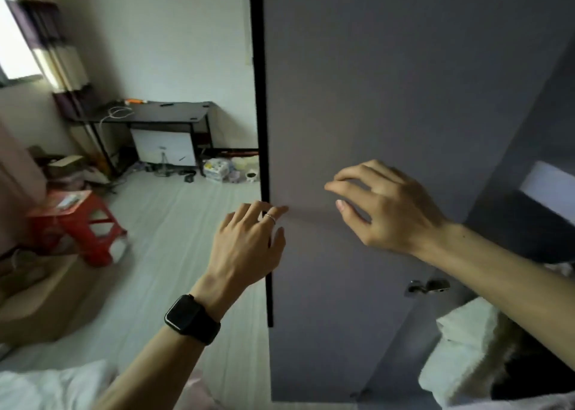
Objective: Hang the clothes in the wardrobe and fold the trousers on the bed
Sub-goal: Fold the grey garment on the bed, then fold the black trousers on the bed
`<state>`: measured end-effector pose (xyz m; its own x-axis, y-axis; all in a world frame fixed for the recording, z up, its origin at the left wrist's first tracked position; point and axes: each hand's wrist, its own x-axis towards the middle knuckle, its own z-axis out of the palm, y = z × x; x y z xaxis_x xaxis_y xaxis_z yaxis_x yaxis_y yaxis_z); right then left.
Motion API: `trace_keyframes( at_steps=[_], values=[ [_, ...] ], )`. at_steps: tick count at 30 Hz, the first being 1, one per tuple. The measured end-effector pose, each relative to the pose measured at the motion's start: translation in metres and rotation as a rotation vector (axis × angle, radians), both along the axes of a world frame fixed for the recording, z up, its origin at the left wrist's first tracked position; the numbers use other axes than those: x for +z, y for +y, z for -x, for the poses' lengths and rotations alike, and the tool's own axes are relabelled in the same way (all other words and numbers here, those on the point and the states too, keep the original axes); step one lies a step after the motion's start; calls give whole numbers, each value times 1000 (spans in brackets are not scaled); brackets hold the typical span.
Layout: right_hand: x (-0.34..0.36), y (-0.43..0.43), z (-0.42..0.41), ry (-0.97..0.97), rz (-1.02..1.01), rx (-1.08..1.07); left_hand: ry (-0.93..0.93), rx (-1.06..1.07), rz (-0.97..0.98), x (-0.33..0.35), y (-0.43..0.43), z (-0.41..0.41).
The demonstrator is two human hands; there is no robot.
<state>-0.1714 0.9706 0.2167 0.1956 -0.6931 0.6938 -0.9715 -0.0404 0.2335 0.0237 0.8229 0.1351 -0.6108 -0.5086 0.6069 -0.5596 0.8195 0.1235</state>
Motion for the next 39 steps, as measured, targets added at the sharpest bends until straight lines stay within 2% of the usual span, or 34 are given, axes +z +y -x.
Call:
trace_keyframes(
  at_steps=[5,9,13,19,26,31,39],
  values=[
    [-89,-77,-118,-375,-85,205,-158,253,-217,-65,-45,-126],
    [-146,-134,-201,-673,-164,261,-244,418,-399,-104,-80,-215],
    [-196,-194,-279,-806,-317,285,-249,585,-512,-131,-117,-300],
    [-242,-279,-336,-842,-463,276,-232,729,-628,-156,-169,-368],
    [-268,-411,-359,-848,-577,319,-187,839,-723,-190,-253,-395],
    [-283,-551,-364,-805,-646,430,-174,949,-700,-203,-369,-385],
    [-288,-799,-381,-695,-822,687,-19,1221,-768,-206,-576,-380]
  ],
)
